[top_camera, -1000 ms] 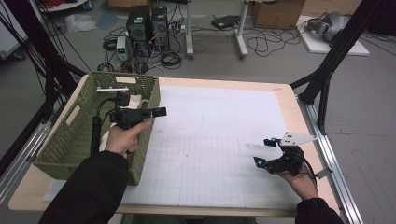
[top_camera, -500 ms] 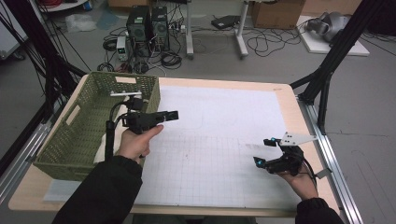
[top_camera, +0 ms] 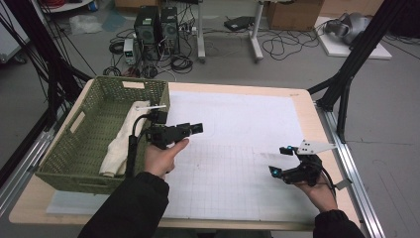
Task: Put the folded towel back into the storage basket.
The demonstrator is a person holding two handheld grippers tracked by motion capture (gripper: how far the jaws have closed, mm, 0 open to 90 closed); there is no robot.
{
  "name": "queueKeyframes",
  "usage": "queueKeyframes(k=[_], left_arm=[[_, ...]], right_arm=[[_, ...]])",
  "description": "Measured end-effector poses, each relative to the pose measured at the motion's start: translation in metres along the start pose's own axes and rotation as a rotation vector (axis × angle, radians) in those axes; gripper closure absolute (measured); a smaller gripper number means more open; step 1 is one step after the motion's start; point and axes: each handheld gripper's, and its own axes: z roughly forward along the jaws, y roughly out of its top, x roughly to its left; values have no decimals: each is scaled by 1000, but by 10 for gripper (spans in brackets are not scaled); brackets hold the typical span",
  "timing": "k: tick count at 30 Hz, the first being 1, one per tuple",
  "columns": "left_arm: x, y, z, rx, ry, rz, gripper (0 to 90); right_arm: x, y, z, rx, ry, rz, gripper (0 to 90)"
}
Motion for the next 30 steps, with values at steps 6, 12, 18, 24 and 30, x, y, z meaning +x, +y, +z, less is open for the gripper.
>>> queueKeyframes(k=[6, 12, 18, 24, 30], left_arm=[[-1, -9, 5, -1, 12, 7, 313], [-2, -15, 8, -2, 18, 7, 311], [-4, -24, 8, -2, 37, 20, 312], [-5, -33, 11, 4, 38, 17, 312], [-9, -43, 14, 13, 49, 39, 311]], right_arm=[[0, 1, -2, -5, -1, 4, 117], [-1, 1, -2, -6, 0, 9, 117], [-1, 2, -2, -7, 0, 4, 117], [0, 3, 0, -4, 0, -3, 117], [0, 3, -1, -3, -2, -2, 117]])
